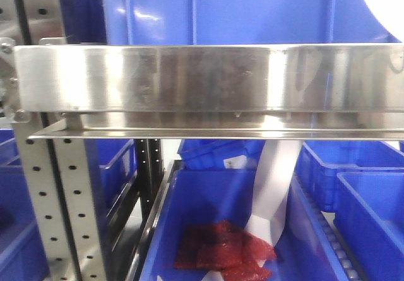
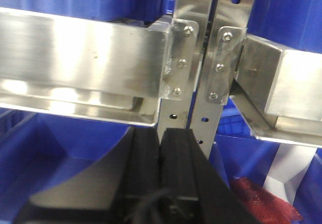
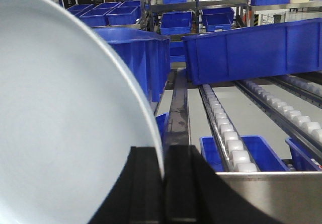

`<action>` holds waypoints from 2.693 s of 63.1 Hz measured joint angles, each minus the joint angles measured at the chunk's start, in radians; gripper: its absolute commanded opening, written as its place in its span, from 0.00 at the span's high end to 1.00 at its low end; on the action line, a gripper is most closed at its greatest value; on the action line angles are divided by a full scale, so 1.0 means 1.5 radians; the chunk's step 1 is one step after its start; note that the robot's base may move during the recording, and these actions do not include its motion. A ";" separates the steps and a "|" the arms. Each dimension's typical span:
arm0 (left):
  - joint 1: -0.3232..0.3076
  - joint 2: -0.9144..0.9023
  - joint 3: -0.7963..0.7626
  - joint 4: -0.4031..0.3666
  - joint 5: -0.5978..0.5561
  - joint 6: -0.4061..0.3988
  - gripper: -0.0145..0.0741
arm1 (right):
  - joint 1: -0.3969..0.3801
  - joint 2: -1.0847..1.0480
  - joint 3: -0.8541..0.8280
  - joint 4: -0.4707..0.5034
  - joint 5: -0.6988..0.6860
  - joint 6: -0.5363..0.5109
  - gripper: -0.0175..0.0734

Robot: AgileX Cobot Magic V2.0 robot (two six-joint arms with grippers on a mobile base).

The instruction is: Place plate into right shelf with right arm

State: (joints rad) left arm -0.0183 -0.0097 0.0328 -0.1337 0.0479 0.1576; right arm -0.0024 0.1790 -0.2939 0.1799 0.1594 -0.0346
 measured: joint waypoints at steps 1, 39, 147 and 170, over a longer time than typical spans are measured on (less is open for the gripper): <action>0.000 0.000 0.000 0.000 0.000 0.000 0.98 | 0.000 0.000 0.000 0.000 0.000 0.000 0.75; 0.000 0.000 0.000 0.000 0.000 0.000 0.98 | 0.000 0.000 0.000 0.000 0.000 0.000 0.75; 0.000 0.000 0.000 0.000 0.000 0.000 0.98 | 0.000 0.306 -0.436 0.044 0.166 0.000 0.75; 0.000 0.000 0.000 0.000 0.000 0.000 0.98 | 0.015 0.589 -0.637 0.134 0.169 0.000 0.75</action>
State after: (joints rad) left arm -0.0183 -0.0097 0.0328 -0.1337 0.0479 0.1576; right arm 0.0199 1.0629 -1.2494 0.3809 0.4135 -0.0346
